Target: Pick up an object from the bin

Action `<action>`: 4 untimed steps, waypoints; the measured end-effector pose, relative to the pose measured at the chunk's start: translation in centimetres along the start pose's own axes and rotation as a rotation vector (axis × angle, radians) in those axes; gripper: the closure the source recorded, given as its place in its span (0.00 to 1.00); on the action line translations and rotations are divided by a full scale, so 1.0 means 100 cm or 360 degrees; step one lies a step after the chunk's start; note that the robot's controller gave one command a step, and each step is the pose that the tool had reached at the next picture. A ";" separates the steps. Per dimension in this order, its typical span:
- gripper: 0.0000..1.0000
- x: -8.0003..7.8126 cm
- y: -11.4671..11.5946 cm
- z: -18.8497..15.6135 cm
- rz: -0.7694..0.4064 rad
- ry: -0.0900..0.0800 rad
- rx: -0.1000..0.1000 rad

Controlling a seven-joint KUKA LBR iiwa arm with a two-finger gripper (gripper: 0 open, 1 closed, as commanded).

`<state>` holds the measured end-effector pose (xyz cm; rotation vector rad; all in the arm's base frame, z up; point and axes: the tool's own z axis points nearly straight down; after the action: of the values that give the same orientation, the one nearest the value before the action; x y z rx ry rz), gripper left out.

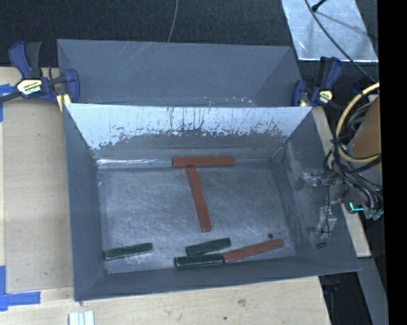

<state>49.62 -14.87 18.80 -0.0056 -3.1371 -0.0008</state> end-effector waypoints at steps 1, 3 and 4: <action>0.00 -0.001 0.001 -0.004 -0.0005 -0.0010 0.0002; 0.00 -0.008 0.036 0.100 -0.1024 -0.0006 0.0004; 0.00 -0.001 0.040 0.106 -0.1184 -0.0006 0.0001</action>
Offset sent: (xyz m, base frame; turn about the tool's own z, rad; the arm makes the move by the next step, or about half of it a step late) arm -0.0140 0.0126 -0.1082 -0.1545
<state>49.72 -10.91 8.21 1.1366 -2.9285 -0.0021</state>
